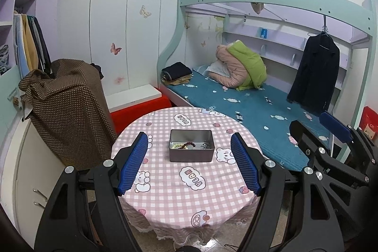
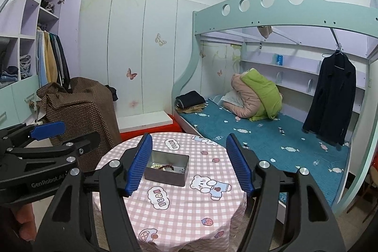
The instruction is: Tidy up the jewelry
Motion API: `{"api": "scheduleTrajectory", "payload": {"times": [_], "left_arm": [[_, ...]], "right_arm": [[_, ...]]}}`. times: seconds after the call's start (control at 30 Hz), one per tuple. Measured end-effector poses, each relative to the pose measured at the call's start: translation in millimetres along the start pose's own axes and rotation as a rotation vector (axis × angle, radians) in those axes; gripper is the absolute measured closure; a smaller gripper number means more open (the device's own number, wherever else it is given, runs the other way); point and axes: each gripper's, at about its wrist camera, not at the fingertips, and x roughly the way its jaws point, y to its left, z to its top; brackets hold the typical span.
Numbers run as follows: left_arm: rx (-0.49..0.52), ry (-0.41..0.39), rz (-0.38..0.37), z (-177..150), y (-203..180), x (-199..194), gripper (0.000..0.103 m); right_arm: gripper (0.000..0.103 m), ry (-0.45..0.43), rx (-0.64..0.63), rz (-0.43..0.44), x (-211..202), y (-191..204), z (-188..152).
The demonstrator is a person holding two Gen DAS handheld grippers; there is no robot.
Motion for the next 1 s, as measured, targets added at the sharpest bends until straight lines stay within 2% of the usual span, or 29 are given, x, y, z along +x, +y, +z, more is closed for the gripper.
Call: {"api": "scheduleTrajectory", "payload": {"times": [1.0], "left_arm": [[0.004,0.018,0.018,-0.6,5.5,6.9,0.03]], "right_arm": [[0.04,0.022,0.006,0.014,6.6,3.1,0.1]]}}
